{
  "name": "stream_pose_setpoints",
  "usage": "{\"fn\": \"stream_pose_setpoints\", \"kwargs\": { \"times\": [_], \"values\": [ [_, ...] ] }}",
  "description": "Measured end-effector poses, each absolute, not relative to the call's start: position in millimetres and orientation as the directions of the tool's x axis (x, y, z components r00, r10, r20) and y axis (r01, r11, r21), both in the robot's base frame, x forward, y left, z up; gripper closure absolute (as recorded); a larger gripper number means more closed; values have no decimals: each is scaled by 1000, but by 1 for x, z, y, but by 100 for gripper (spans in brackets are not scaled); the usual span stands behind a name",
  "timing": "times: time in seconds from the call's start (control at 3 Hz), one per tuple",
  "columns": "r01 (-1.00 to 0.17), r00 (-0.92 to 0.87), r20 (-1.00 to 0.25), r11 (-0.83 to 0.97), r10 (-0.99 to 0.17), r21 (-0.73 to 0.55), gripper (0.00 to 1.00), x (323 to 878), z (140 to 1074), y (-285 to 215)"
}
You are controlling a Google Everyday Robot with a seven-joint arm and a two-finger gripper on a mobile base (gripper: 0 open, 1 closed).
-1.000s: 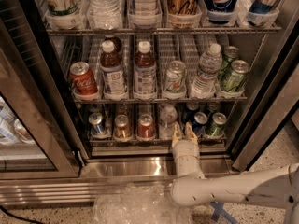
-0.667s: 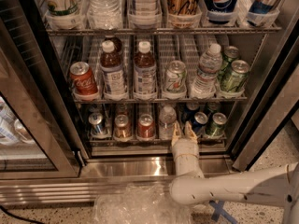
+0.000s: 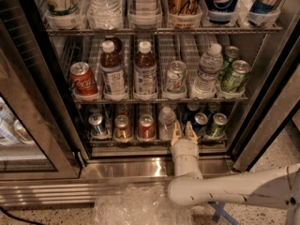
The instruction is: Pick pepsi can from bottom shelf of fridge
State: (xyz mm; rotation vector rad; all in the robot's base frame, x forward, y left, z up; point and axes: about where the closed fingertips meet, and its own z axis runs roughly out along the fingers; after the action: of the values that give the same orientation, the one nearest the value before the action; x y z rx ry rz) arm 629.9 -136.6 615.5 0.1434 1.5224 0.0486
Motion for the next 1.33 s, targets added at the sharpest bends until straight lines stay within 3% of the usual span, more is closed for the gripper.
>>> {"fn": "stream_pose_setpoints", "kwargs": {
  "times": [0.33, 1.0, 1.33],
  "values": [
    [30, 48, -990, 990, 135, 137, 46, 610, 624, -123],
    [-82, -38, -986, 983, 163, 166, 42, 509, 637, -82],
    [-85, -60, -986, 984, 152, 157, 42, 480, 635, -78]
  ]
}}
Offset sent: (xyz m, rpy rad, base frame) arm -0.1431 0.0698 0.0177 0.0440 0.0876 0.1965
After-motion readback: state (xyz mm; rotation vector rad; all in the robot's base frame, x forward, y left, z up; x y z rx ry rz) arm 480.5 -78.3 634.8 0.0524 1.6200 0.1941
